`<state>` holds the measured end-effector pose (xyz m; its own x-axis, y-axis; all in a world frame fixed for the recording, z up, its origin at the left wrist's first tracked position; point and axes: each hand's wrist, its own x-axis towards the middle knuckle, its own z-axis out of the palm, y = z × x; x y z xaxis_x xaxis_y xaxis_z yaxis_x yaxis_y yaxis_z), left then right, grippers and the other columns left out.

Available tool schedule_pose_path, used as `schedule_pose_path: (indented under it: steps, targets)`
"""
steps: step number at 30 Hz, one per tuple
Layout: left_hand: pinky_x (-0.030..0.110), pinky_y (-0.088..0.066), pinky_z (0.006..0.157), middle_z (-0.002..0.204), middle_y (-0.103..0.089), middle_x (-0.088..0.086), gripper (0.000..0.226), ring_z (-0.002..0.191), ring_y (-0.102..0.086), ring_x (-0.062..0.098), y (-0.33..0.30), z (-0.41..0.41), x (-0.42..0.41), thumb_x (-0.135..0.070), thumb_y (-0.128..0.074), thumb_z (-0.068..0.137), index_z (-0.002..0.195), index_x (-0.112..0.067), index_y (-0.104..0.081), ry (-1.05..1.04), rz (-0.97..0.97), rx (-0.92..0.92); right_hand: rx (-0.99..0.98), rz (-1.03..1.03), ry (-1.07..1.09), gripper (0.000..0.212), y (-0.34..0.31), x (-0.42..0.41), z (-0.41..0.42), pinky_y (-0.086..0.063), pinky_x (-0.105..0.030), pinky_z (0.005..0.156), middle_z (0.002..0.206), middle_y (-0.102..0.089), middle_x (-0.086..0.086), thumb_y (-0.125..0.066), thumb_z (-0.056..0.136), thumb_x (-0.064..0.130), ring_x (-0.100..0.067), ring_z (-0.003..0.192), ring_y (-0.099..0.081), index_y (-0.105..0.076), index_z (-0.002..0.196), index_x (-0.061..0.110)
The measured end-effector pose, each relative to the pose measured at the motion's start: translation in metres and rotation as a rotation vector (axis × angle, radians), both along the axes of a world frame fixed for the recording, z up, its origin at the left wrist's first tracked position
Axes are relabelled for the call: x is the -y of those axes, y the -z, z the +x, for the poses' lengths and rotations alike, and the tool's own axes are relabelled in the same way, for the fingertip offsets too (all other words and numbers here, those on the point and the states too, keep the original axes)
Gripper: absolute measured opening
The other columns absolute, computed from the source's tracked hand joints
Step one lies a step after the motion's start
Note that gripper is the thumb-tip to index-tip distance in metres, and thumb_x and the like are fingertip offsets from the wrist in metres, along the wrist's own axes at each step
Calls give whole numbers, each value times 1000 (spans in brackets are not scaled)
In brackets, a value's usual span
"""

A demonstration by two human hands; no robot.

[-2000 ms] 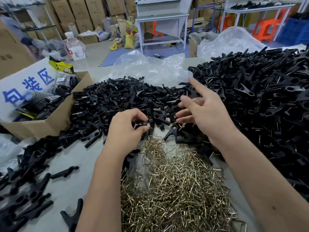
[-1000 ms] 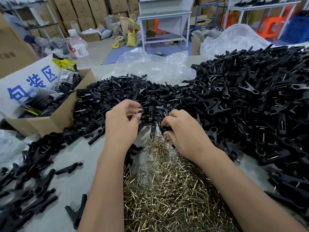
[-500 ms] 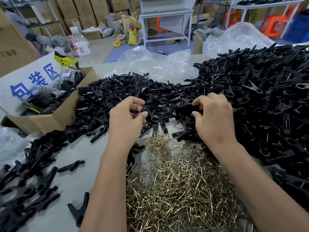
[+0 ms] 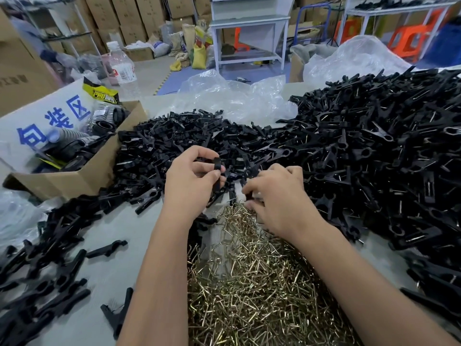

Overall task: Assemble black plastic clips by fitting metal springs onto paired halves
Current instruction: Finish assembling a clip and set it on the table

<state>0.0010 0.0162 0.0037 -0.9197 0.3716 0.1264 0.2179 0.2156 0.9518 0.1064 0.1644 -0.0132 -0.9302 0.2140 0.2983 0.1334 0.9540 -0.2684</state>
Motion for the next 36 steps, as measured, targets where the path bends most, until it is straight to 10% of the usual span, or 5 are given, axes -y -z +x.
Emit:
schedule_pose_path:
  steps: [5, 9, 20, 36]
  targets:
    - [52, -65, 78, 84, -78, -2, 33, 78, -77, 25, -2, 3, 2, -14, -91, 78, 98, -31, -71, 6, -20, 5, -238, -236, 43, 21, -5, -8, 5, -51, -48, 91, 80, -66, 13, -81, 84, 13, -14, 82, -64, -67, 93, 25]
    - [54, -63, 83, 85, -77, 3, 24, 84, -77, 32, -4, 2, 2, -11, -88, 81, 92, -28, -75, 9, 10, -2, -398, -704, 43, 40, -14, -11, 5, -63, -40, 72, 79, -67, 2, -77, 88, 4, -20, 71, -70, -65, 116, 30]
    - [25, -60, 62, 94, -78, 5, 43, 70, -75, 20, -7, 0, 2, 6, -51, 104, 113, -28, -76, 23, 276, 172, -291, -1664, -99, 29, -26, -11, 2, -53, -32, 79, 81, -70, -4, -55, 102, -3, -14, 73, -69, -75, 119, 8]
    - [25, -61, 76, 103, -79, 14, 40, 93, -78, 27, -8, 1, 4, -6, -78, 75, 113, -20, -79, 233, 429, 391, -316, -1330, -154, 12, -13, -6, -3, -46, -25, 43, 86, -71, -11, -67, 100, 17, -19, 67, -59, -74, 108, 10]
